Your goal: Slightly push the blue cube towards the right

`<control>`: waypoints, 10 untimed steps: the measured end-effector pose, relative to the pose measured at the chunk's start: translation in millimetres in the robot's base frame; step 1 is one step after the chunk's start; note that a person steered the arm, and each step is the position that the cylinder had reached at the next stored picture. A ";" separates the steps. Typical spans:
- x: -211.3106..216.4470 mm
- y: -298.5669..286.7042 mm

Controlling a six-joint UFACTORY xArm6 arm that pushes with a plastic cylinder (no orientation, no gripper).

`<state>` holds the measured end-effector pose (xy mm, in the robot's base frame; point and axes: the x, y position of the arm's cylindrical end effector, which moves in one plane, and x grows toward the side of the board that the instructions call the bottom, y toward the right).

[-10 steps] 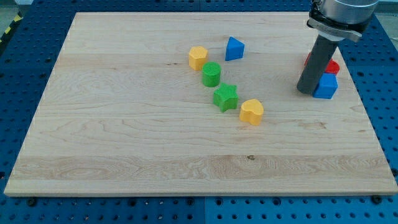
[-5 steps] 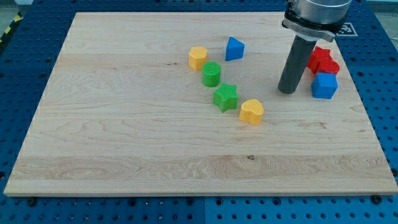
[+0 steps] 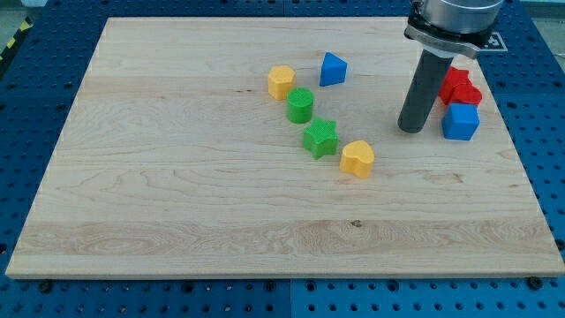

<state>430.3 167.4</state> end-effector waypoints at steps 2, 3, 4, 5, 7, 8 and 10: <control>0.0 8.0; 0.0 14.5; 0.0 19.8; -2.1 8.8; -37.2 -7.5; -39.4 -40.2; -25.6 -20.9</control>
<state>404.7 146.6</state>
